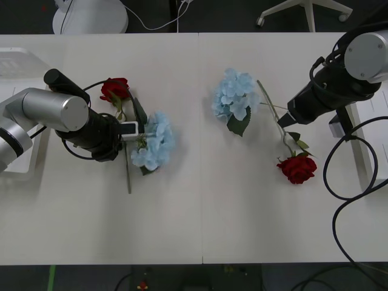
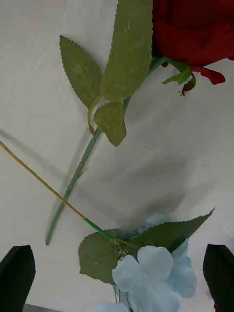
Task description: Put the red flowers into the right box and the blue flowers into the left box
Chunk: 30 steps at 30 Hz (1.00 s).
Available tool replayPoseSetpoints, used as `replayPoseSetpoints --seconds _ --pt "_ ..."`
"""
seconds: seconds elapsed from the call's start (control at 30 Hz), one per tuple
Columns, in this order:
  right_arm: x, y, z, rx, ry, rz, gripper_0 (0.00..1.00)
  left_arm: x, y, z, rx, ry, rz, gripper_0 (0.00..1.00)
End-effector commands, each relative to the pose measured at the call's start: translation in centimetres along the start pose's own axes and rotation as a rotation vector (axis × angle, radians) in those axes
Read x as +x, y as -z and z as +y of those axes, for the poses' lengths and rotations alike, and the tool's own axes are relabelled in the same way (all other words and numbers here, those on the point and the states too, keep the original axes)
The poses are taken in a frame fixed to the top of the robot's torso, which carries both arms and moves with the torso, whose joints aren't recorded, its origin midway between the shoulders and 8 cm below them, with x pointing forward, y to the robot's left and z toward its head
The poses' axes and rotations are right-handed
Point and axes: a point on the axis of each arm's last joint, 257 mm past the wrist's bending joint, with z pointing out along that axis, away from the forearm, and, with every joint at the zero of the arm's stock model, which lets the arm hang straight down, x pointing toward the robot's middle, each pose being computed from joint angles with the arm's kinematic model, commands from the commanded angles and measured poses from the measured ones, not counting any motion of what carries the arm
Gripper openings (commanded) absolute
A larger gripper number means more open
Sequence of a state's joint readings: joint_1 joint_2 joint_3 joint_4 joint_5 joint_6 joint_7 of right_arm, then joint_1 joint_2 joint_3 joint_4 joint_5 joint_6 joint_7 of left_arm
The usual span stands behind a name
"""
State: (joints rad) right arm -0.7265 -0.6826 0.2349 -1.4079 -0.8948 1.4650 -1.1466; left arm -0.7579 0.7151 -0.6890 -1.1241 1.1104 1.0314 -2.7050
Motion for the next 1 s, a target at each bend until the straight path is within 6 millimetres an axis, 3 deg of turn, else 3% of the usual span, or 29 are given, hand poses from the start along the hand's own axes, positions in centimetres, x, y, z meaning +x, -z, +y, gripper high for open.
replayPoseSetpoints --seconds 0.03,0.27,0.33,0.43,0.63,0.73,0.83,1.0 --pt "1.0 -0.3 0.0 -0.022 0.015 0.008 1.0 -3.7 3.3 3.9 -0.077 0.006 -0.08 0.0" --pt "-1.5 -2.5 -1.1 -0.005 -0.014 -0.031 1.0 -6.6 7.3 6.0 -0.087 0.106 -0.23 0.0" --pt "-1.8 -3.0 -1.3 -0.017 -0.015 -0.043 1.0 -6.6 8.7 6.9 -0.092 0.142 -0.259 0.0" --pt "-2.3 -3.9 -1.7 -0.016 -0.037 -0.043 1.0 -4.9 11.3 8.7 -0.125 0.208 -0.286 0.0" --pt "-3.9 -5.9 -2.2 -0.05 -0.049 -0.073 1.0 0.9 16.5 11.7 -0.205 0.433 -0.308 0.0" --pt "-4.8 -6.5 -2.0 -0.072 -0.066 -0.083 1.0 5.3 19.3 12.7 -0.25 0.594 -0.295 0.0" --pt "-5.3 -6.6 -1.4 -0.083 -0.082 -0.074 1.0 11.3 22.8 13.3 -0.323 0.78 -0.258 0.0" --pt "-6.4 -6.9 -1.2 -0.081 -0.091 -0.087 1.0 18.7 26.3 13.0 -0.428 1.024 -0.195 0.0"
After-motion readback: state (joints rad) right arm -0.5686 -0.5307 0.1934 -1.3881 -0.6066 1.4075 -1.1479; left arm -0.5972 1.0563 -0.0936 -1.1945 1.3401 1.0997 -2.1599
